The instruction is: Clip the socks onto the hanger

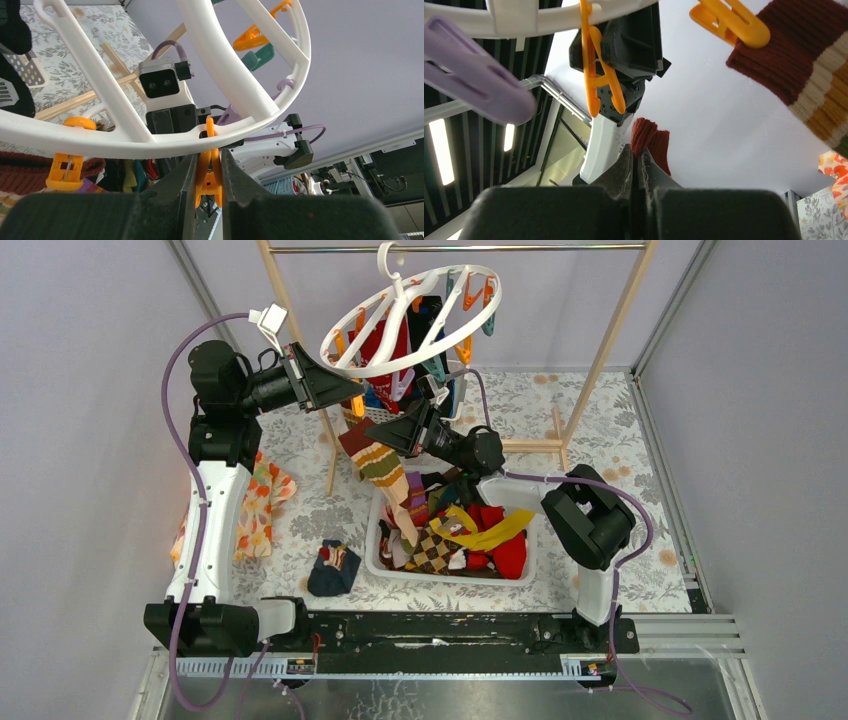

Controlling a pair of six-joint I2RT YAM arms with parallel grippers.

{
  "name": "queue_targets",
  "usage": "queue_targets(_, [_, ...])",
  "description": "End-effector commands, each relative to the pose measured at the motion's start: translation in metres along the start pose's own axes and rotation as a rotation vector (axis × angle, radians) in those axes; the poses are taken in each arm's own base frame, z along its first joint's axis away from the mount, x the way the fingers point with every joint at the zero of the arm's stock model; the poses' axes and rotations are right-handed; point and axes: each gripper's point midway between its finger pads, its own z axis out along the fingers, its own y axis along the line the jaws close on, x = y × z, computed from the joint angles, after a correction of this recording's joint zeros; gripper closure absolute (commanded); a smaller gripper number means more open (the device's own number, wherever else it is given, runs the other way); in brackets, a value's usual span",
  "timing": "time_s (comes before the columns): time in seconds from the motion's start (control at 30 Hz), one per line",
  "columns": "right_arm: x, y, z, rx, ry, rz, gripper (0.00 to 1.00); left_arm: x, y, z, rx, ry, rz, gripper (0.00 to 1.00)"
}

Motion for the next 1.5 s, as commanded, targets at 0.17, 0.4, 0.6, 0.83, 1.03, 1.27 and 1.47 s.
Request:
queue_targets(0.17, [-0.028,0.057,0.015,-0.204,-0.051,-0.132,1.00,-0.002,-0.019,-0.005,0.069,0.000,0.055,1.00])
queue_targets(0.4, [-0.031,0.064,0.017,-0.221,-0.055,-0.142,1.00,-0.002,-0.019,-0.005,0.066,-0.005,0.051,1.00])
queue_targets(0.6, [-0.023,0.059,0.011,-0.199,-0.020,-0.124,1.00,-0.003,-0.023,-0.006,0.070,-0.008,0.063,1.00])
queue_targets(0.83, [-0.009,0.063,-0.001,-0.174,0.017,-0.147,1.00,-0.005,-0.023,-0.006,0.067,-0.013,0.070,1.00])
queue_targets(1.03, [-0.014,0.070,0.004,-0.197,0.011,-0.159,1.00,-0.005,-0.022,-0.006,0.065,-0.015,0.066,1.00])
queue_targets(1.27, [-0.021,0.076,0.005,-0.207,0.001,-0.170,1.00,-0.003,-0.022,-0.006,0.062,-0.014,0.071,1.00])
queue_targets(1.47, [-0.027,0.083,0.005,-0.219,-0.013,-0.187,1.00,-0.004,-0.019,-0.006,0.056,-0.017,0.069,1.00])
